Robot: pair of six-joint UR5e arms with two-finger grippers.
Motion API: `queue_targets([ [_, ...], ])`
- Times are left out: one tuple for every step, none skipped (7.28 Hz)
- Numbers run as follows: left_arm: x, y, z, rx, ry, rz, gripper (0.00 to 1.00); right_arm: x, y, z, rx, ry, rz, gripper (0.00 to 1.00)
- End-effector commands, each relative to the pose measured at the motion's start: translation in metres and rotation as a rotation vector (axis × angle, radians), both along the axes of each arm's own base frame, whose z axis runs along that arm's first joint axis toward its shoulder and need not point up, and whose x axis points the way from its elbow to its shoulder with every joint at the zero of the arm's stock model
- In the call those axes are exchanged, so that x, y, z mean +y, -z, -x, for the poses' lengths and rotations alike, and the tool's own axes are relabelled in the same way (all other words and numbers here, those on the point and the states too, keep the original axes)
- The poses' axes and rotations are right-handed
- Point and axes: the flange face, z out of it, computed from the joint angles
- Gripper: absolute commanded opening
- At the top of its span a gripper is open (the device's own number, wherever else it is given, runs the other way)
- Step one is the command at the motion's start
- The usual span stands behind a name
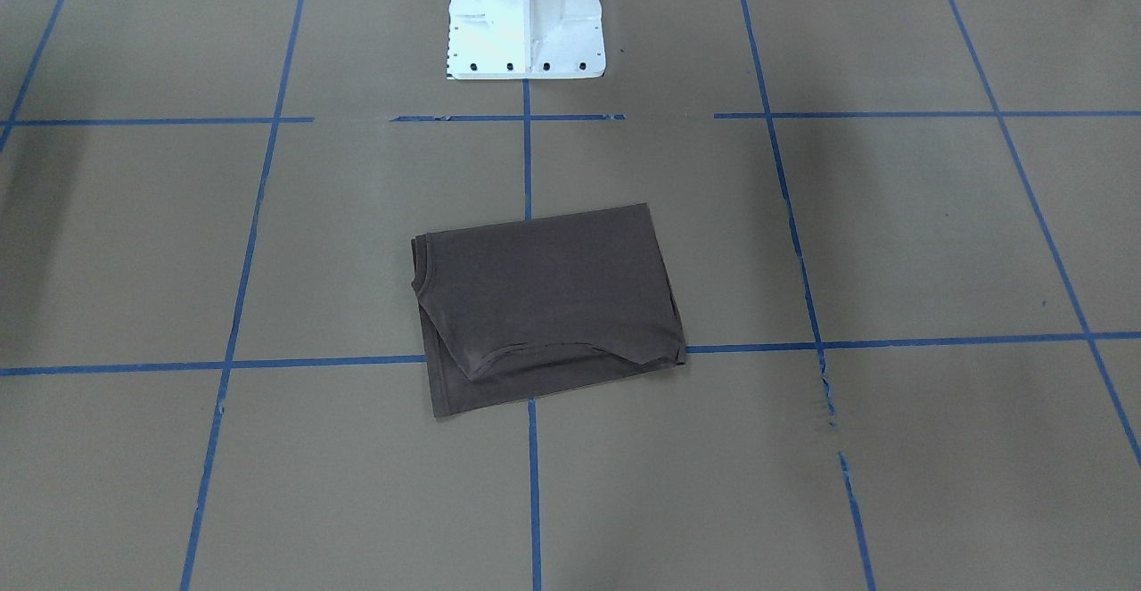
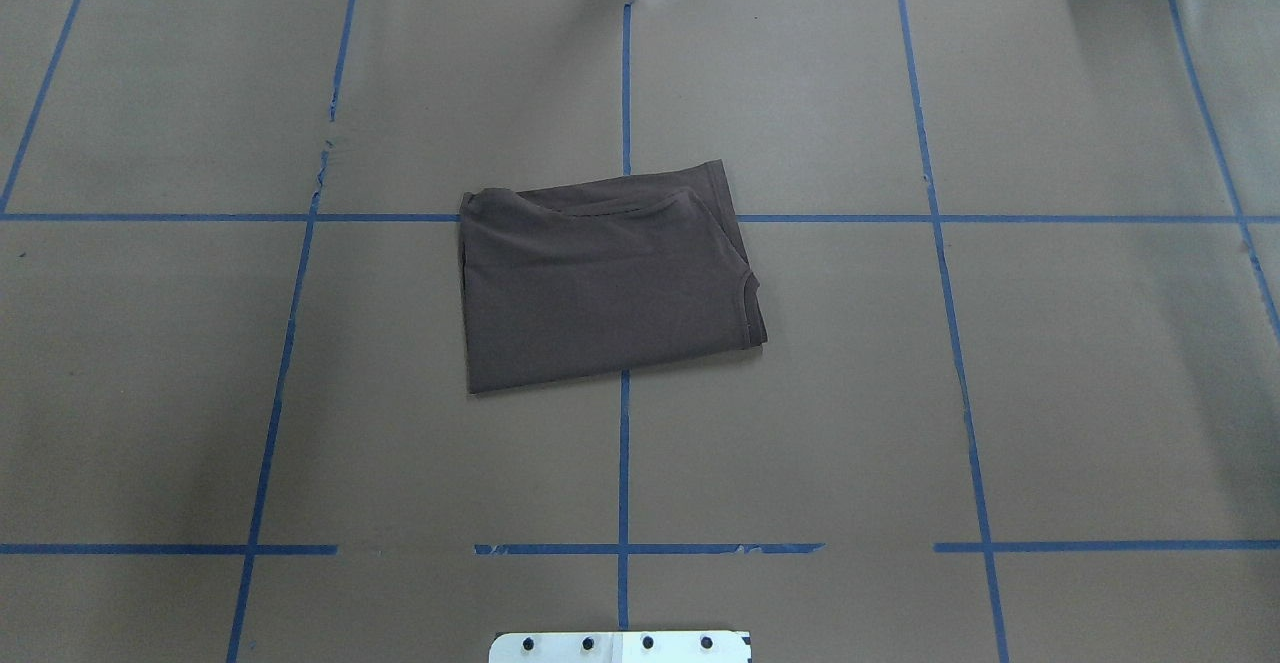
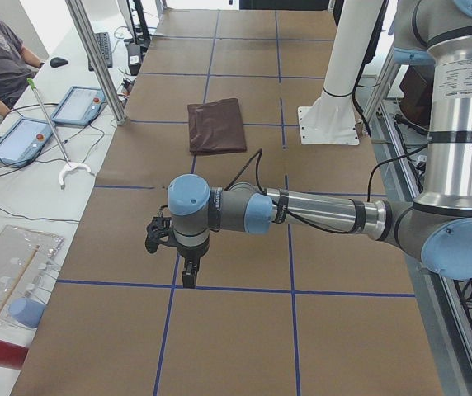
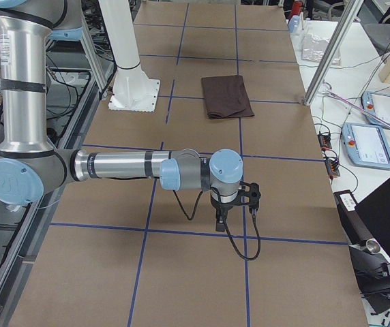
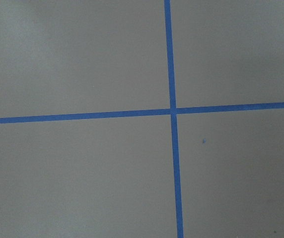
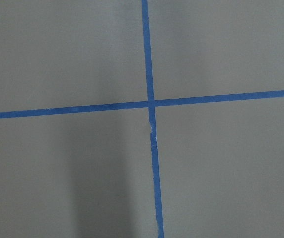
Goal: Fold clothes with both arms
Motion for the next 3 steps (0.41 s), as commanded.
queue_targets([
  [-0.0031,0.0034,0.0001,0.000,-0.002,-0.008,1.00,-0.0004,0.0005,0.0001,-0.001,0.001,-0.001,1.00],
  [-0.0004,0.0111,0.0000,-0.001,-0.005,-0.021,1.00,-0.0005,0.0005,0.0000,0.000,0.001,-0.002,1.00],
  [0.0016,0.0084,0.0000,-0.001,-0.008,-0.019,1.00,-0.0006,0.0014,0.0001,-0.001,0.001,-0.004,1.00],
])
